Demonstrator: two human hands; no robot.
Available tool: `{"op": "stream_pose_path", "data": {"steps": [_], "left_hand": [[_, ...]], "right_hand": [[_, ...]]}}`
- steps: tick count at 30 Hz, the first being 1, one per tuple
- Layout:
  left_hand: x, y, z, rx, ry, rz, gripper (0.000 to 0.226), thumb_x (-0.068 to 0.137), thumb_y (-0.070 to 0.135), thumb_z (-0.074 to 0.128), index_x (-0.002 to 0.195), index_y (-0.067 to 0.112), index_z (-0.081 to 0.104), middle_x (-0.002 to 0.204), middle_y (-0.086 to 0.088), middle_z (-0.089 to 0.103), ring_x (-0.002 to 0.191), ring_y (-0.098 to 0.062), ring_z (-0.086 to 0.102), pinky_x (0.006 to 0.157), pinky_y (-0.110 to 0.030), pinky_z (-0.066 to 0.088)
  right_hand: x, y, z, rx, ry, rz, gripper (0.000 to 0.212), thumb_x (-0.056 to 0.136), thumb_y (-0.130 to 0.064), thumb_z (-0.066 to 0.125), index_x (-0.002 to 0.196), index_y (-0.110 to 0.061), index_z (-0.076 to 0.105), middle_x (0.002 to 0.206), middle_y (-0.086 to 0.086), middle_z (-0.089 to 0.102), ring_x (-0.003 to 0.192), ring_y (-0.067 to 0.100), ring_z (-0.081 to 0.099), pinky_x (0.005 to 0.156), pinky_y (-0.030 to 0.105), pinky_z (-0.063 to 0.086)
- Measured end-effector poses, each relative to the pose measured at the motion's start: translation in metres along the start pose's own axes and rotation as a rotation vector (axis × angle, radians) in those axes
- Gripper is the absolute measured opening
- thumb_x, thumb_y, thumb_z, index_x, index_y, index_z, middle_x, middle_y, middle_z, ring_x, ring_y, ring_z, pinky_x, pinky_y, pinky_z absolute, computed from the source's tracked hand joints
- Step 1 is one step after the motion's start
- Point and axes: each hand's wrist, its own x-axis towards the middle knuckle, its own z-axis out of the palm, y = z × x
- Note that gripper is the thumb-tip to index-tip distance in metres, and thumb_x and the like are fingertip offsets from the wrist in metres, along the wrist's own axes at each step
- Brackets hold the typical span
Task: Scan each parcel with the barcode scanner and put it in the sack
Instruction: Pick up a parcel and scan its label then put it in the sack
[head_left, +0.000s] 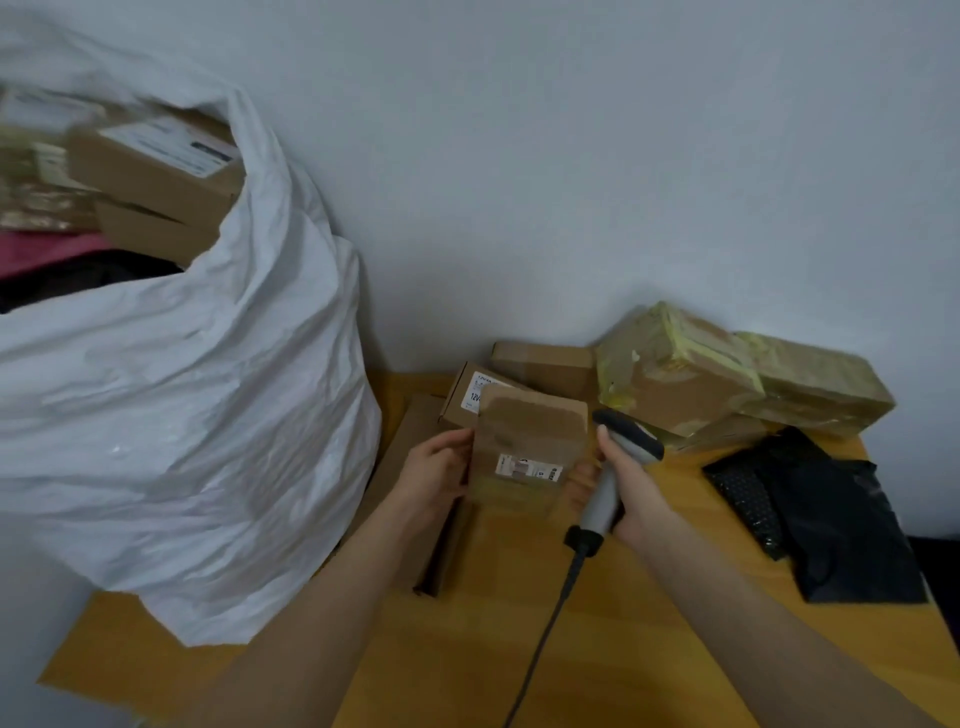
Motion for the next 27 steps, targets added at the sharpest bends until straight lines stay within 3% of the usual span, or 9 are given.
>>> {"op": "stream_pose_path", "data": {"steps": [4, 7, 9, 12, 16, 19, 22, 24, 27], "left_hand": [[-0.008, 0.028, 0.003, -0.099, -0.033, 0.034, 0.018, 0.097, 0.021, 0.053, 0.104, 0.009, 0.064, 0.106, -0.012, 0.071, 0.096, -0.026, 0.068, 0.077, -0.042, 0.057], [-0.01, 0.043, 0.001, -0.113, -0.035, 0.075, 0.021, 0.089, 0.025, 0.067, 0.096, 0.005, 0.065, 0.097, -0.012, 0.072, 0.081, -0.02, 0.069, 0.066, -0.028, 0.056], [-0.01, 0.05, 0.0, -0.053, 0.003, 0.133, 0.015, 0.082, 0.016, 0.073, 0.093, 0.009, 0.065, 0.1, -0.009, 0.07, 0.087, -0.02, 0.067, 0.067, -0.026, 0.054], [-0.008, 0.055, -0.001, 0.005, 0.024, 0.206, 0.039, 0.078, 0.004, 0.075, 0.112, 0.016, 0.062, 0.115, -0.006, 0.063, 0.105, -0.022, 0.062, 0.079, -0.028, 0.053], [-0.008, 0.056, -0.003, 0.065, -0.045, 0.114, 0.067, 0.079, 0.001, 0.074, 0.139, 0.011, 0.046, 0.116, -0.003, 0.066, 0.103, -0.021, 0.066, 0.079, -0.032, 0.057], [-0.009, 0.058, -0.014, 0.114, -0.158, -0.008, 0.057, 0.084, 0.013, 0.071, 0.136, 0.01, 0.05, 0.109, -0.006, 0.072, 0.1, -0.023, 0.07, 0.082, -0.035, 0.057], [-0.014, 0.063, -0.025, 0.19, -0.283, -0.134, 0.053, 0.083, 0.023, 0.074, 0.125, 0.044, 0.05, 0.109, -0.001, 0.073, 0.099, -0.021, 0.07, 0.076, -0.04, 0.058], [-0.016, 0.065, -0.029, 0.194, -0.309, -0.151, 0.061, 0.08, 0.02, 0.076, 0.122, 0.053, 0.046, 0.109, 0.0, 0.073, 0.098, -0.022, 0.071, 0.072, -0.041, 0.059], [-0.016, 0.064, -0.023, 0.182, -0.189, -0.056, 0.076, 0.08, 0.014, 0.076, 0.144, 0.031, 0.038, 0.113, -0.003, 0.071, 0.097, -0.023, 0.071, 0.072, -0.04, 0.059]], "right_hand": [[-0.016, -0.017, 0.013, -0.067, -0.031, -0.063, 0.039, 0.064, -0.036, 0.084, 0.09, -0.012, 0.067, 0.071, 0.006, 0.07, 0.065, 0.027, 0.064, 0.062, 0.037, 0.054], [-0.025, -0.019, 0.02, -0.12, -0.043, -0.102, 0.039, 0.06, -0.021, 0.085, 0.092, -0.011, 0.066, 0.073, 0.005, 0.071, 0.065, 0.024, 0.066, 0.056, 0.032, 0.052], [-0.027, -0.017, 0.024, -0.143, -0.017, -0.133, 0.035, 0.064, -0.011, 0.085, 0.092, -0.011, 0.063, 0.079, 0.008, 0.07, 0.069, 0.023, 0.064, 0.057, 0.033, 0.051], [-0.027, -0.014, 0.029, -0.147, 0.008, -0.172, 0.031, 0.069, -0.001, 0.082, 0.092, -0.008, 0.063, 0.085, 0.011, 0.069, 0.076, 0.026, 0.065, 0.063, 0.035, 0.053], [-0.026, -0.012, 0.034, -0.178, 0.024, -0.208, 0.028, 0.072, 0.005, 0.078, 0.096, -0.005, 0.066, 0.088, 0.011, 0.071, 0.076, 0.026, 0.065, 0.07, 0.037, 0.054], [-0.026, -0.016, 0.036, -0.204, 0.007, -0.23, 0.023, 0.075, 0.007, 0.075, 0.093, -0.007, 0.068, 0.08, 0.008, 0.071, 0.067, 0.022, 0.065, 0.063, 0.035, 0.054], [-0.025, -0.017, 0.036, -0.211, -0.002, -0.258, 0.022, 0.076, 0.01, 0.072, 0.086, -0.009, 0.068, 0.071, 0.004, 0.071, 0.059, 0.017, 0.064, 0.053, 0.029, 0.051], [-0.026, -0.016, 0.035, -0.22, -0.003, -0.269, 0.02, 0.076, 0.009, 0.073, 0.086, -0.008, 0.067, 0.072, 0.004, 0.07, 0.059, 0.016, 0.063, 0.052, 0.028, 0.05], [-0.029, -0.012, 0.032, -0.207, -0.009, -0.302, 0.02, 0.081, -0.001, 0.074, 0.098, -0.005, 0.065, 0.087, 0.009, 0.069, 0.07, 0.019, 0.062, 0.058, 0.029, 0.049]]}}
